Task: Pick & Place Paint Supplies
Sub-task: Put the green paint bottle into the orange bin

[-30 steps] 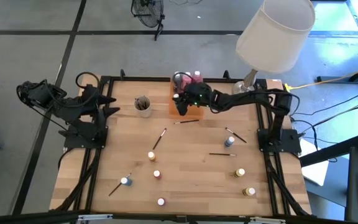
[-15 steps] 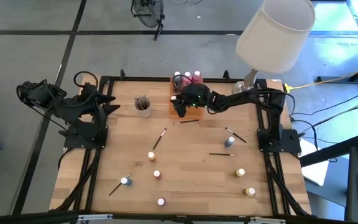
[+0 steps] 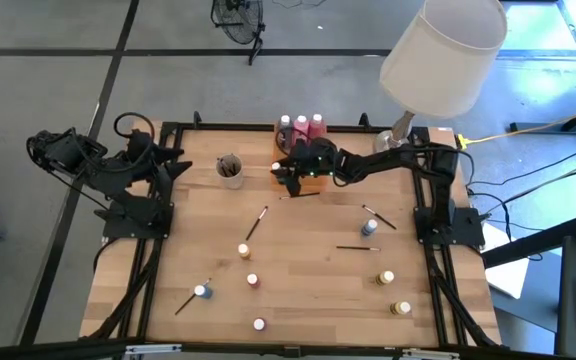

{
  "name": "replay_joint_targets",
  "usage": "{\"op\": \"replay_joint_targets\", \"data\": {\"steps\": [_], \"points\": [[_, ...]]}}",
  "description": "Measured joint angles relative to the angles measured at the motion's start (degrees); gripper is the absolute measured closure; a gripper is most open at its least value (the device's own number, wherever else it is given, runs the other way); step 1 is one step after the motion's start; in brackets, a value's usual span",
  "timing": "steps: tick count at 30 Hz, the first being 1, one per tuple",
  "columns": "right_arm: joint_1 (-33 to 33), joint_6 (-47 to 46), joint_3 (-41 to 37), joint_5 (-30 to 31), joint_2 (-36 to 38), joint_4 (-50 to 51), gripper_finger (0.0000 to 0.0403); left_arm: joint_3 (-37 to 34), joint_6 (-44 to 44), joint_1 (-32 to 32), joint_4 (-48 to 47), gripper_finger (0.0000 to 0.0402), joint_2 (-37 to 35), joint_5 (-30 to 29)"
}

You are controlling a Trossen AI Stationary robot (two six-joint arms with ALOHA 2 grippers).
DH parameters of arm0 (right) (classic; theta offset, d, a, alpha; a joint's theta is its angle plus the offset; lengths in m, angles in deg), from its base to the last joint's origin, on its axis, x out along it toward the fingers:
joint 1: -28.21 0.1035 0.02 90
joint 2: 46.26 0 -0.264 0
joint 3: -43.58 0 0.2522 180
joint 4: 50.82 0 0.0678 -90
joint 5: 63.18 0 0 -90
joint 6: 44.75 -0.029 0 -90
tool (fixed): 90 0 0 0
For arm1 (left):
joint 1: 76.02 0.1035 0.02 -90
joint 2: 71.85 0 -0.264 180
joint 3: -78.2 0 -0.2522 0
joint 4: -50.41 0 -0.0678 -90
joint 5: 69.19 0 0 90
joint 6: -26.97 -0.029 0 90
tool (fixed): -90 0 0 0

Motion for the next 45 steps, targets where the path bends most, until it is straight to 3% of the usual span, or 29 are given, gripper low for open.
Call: {"op": "replay_joint_targets", "data": {"steps": [16,45], "points": [[-1.1,-3.8,0.0,-6.4,-6.0,-9.4,0.0282,0.0,3.2,0.0,0.0,0.0182,0.0,-0.8],[-1.1,-3.0,-0.1,-7.2,-7.1,-7.5,0.0271,0.0,3.0,0.0,-0.8,0.0182,0.0,-3.1]]}}
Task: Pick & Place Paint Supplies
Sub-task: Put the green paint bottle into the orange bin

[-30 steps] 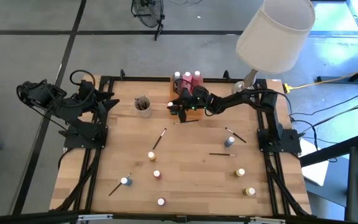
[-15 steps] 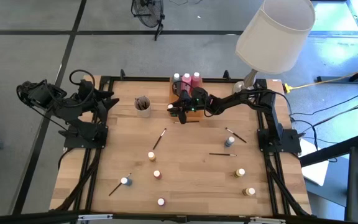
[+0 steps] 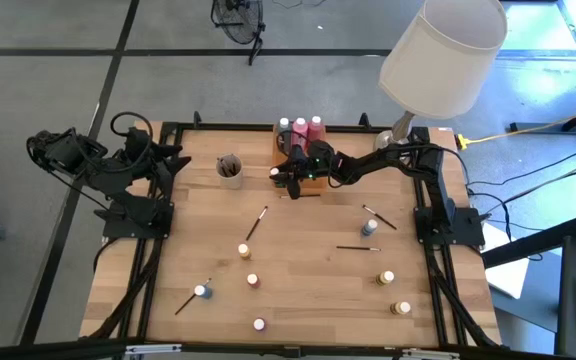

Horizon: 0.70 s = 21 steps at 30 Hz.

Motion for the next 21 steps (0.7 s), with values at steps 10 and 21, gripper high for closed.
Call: {"op": "replay_joint_targets", "data": {"steps": [10,21], "points": [[0.7,2.3,0.0,0.2,0.0,0.0,0.0260,0.0,0.0,0.0,-0.3,0.0182,0.0,-0.1],[1.6,3.0,0.0,4.0,0.1,0.3,0.0241,0.0,0.0,0.0,-0.5,0.0182,0.0,-0.1]]}}
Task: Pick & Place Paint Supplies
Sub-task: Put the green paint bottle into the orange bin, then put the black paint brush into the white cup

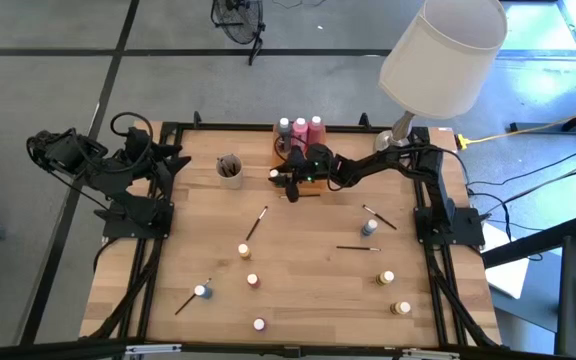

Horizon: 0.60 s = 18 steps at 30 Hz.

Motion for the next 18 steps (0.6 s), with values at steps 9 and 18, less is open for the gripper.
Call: {"op": "replay_joint_targets", "data": {"steps": [9,18], "points": [[0.4,0.0,0.0,0.0,0.0,-0.3,0.0210,0.0,0.0,0.0,0.0,0.0182,0.0,0.0],[0.6,0.1,0.0,0.2,0.0,-0.6,0.0179,0.0,0.2,0.0,0.0,0.0182,0.0,0.8]]}}
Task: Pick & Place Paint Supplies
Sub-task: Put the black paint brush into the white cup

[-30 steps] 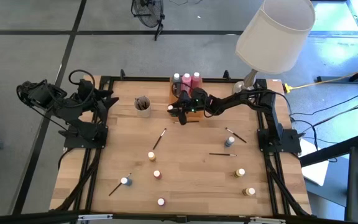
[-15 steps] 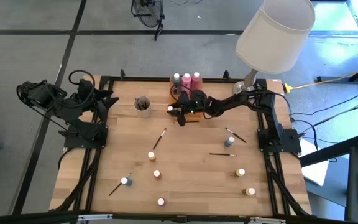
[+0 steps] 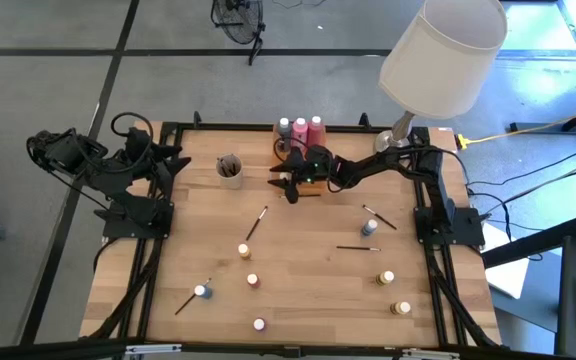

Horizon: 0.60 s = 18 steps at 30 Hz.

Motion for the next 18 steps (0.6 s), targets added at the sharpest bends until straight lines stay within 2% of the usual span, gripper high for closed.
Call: {"op": "replay_joint_targets", "data": {"steps": [8,18], "points": [[0.0,0.4,0.0,0.0,0.2,-0.9,0.0176,0.0,0.0,0.0,0.0,0.0182,0.0,0.8],[0.0,6.0,0.1,0.4,5.6,-1.4,0.0176,0.0,1.5,0.0,-0.8,0.0182,0.0,1.2]]}}
